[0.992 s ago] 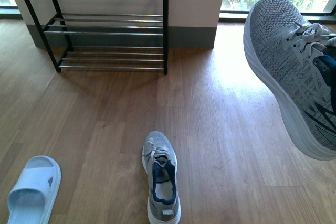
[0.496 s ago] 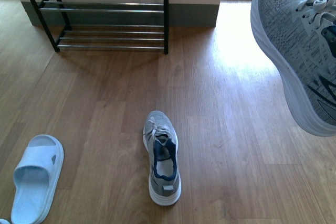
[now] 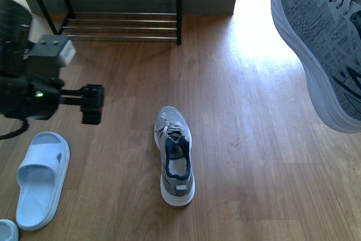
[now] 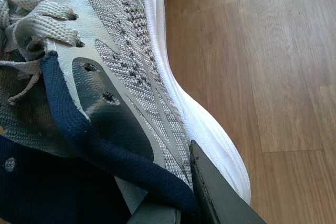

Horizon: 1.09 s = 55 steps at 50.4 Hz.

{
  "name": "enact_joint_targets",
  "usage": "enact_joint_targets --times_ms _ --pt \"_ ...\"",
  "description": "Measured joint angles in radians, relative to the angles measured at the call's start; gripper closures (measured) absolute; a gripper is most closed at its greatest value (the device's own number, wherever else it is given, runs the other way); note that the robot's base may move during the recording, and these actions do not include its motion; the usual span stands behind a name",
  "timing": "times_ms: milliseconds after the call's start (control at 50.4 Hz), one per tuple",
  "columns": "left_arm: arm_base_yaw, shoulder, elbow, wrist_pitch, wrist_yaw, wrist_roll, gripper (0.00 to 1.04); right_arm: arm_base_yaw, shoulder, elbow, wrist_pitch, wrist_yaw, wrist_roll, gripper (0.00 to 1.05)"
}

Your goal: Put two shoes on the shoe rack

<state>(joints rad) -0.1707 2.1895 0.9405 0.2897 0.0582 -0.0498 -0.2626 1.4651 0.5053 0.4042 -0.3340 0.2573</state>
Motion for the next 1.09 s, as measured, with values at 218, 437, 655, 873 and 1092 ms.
enact_joint_targets --times_ms 218,437,655,873,1092 --pt "-0.101 0.192 0.199 -0.069 -0.026 -0.100 0.09 0.000 0.000 0.000 0.000 0.000 0.000 1.04" --pt "-0.230 0.322 0.267 -0.068 0.103 -0.108 0.09 0.000 0.000 0.000 0.000 0.000 0.000 1.04" --pt "-0.285 0.459 0.396 -0.118 0.085 -0.151 0.09 0.000 0.000 0.000 0.000 0.000 0.000 1.04" --pt "-0.320 0.573 0.539 -0.172 0.066 -0.203 0.09 0.000 0.000 0.000 0.000 0.000 0.000 1.04" --pt "-0.325 0.638 0.621 -0.220 0.020 -0.231 0.09 0.000 0.000 0.000 0.000 0.000 0.000 1.04"
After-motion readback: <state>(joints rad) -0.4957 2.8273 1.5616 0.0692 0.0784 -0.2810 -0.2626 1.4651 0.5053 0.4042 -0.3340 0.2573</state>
